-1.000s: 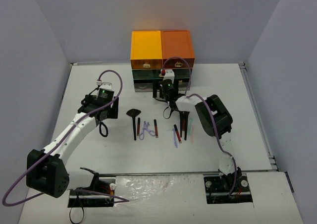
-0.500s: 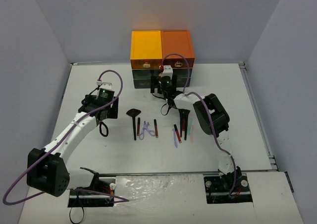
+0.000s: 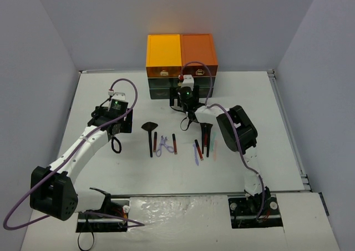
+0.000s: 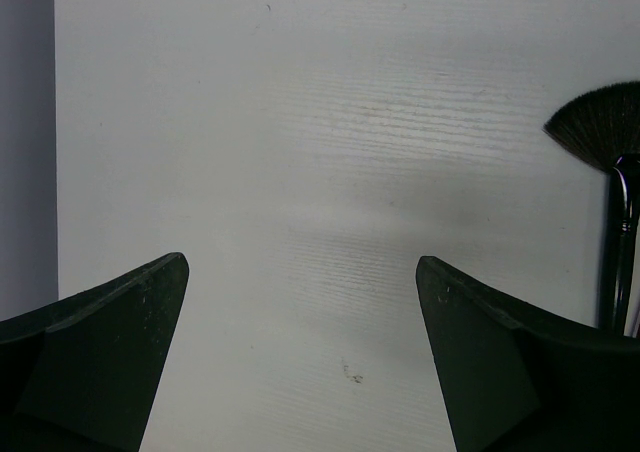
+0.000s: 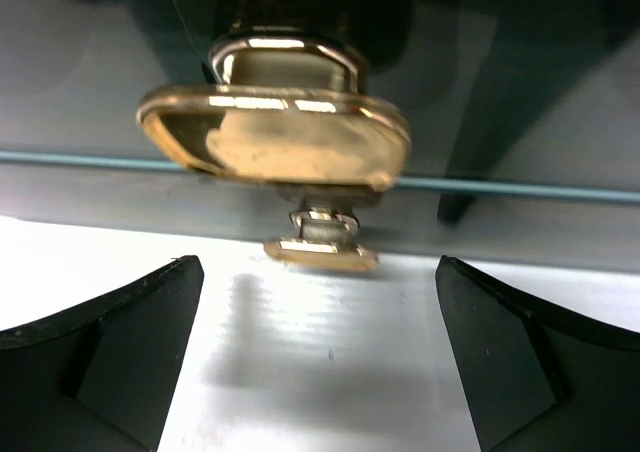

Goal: Organize the makeup

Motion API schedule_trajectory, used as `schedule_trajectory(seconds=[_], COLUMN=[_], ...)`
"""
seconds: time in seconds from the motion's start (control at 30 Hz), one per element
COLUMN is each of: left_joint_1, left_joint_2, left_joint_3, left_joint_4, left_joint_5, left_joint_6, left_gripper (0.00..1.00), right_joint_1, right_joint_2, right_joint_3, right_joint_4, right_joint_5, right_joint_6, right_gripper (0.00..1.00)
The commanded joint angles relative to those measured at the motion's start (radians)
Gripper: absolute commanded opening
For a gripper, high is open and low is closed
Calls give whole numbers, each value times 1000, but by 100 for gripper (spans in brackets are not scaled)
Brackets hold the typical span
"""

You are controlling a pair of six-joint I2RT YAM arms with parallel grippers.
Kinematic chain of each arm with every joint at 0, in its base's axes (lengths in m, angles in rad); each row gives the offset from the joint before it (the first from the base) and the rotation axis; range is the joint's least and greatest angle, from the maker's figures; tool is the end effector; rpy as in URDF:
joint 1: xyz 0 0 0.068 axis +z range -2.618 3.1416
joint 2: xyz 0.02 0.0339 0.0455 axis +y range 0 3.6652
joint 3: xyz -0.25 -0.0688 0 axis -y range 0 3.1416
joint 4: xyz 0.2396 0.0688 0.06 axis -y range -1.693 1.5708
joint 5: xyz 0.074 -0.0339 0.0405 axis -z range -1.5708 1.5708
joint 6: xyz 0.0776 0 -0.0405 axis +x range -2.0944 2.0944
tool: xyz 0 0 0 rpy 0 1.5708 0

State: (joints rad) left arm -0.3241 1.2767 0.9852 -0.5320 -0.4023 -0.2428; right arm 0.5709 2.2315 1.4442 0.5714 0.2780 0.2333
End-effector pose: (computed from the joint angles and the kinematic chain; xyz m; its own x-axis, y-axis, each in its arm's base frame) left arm 0.2875 -0.0645 0.2347 -0.6848 -0.0033 -0.7288 -0.1276 0.9851 0.1154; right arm 0.4576 0.2686 0.1517 -0.2434 0.1079 -0.9639 -0.2445 0.9549 0.1686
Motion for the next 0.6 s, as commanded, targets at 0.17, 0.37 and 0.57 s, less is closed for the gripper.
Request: schedule_trajectory(seconds=[0.17,0.37,0.57], left_joint_1=[7,7,7], left_joint_2=[-45,-65,-74], left_joint_3=[53,48,46], left_joint_4=[34,40,40], left_joint_5=[-16,-11,-10], left_joint_6=[-4,-6,-7], left_gripper=[97,97,97], right_joint_1=[3,-4,-7], right_joint_2=[-262,-253,-200], right_joint_3=[-12,25,100], right_joint_4=[-88,-127,-162], right_joint_5=[19,-10,-6], right_joint_6=[-53,-78,-69], right_gripper=[100,99,99])
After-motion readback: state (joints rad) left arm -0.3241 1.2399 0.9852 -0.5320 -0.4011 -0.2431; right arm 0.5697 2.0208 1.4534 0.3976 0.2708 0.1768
